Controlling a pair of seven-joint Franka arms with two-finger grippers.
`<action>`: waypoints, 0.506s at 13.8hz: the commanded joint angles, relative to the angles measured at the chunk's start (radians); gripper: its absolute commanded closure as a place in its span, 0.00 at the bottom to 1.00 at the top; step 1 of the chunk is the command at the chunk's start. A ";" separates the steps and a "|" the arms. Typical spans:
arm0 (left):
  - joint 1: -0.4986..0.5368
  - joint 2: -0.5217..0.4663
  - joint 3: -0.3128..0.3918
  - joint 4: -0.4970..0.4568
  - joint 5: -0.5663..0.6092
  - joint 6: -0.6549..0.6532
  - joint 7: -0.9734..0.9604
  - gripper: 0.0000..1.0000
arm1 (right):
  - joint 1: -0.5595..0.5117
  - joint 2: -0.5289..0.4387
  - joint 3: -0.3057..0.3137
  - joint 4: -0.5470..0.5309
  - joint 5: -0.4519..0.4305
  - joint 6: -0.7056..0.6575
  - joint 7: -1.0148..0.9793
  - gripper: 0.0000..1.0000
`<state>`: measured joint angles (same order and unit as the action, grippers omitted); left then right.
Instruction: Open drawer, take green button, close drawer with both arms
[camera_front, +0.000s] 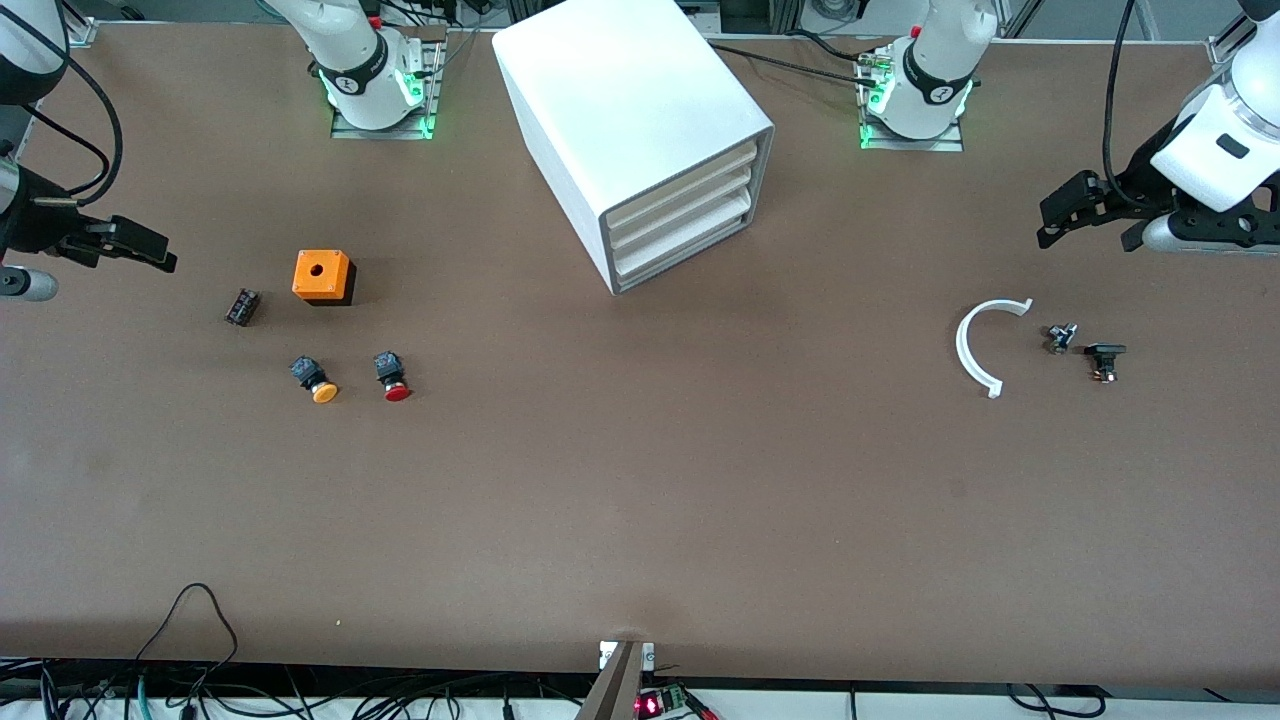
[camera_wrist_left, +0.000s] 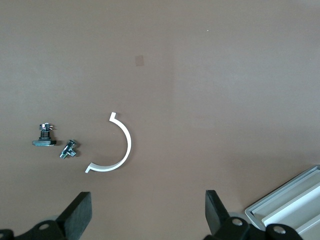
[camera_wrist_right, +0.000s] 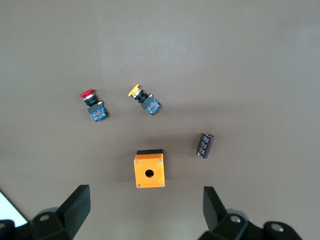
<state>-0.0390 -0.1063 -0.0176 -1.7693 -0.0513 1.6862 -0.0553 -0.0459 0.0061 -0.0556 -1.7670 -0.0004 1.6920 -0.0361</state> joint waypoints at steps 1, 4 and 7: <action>0.001 0.011 -0.004 0.024 0.004 -0.031 0.025 0.00 | 0.000 -0.029 0.003 -0.029 -0.007 0.012 0.008 0.00; 0.001 0.028 -0.001 0.056 0.002 -0.045 0.020 0.00 | 0.000 -0.029 0.003 -0.029 -0.007 0.012 0.007 0.00; 0.001 0.028 -0.002 0.057 0.002 -0.045 0.020 0.00 | 0.000 -0.029 0.003 -0.029 -0.007 0.012 0.007 0.00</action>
<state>-0.0390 -0.1035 -0.0177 -1.7565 -0.0513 1.6712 -0.0529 -0.0459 0.0061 -0.0556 -1.7670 -0.0004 1.6920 -0.0361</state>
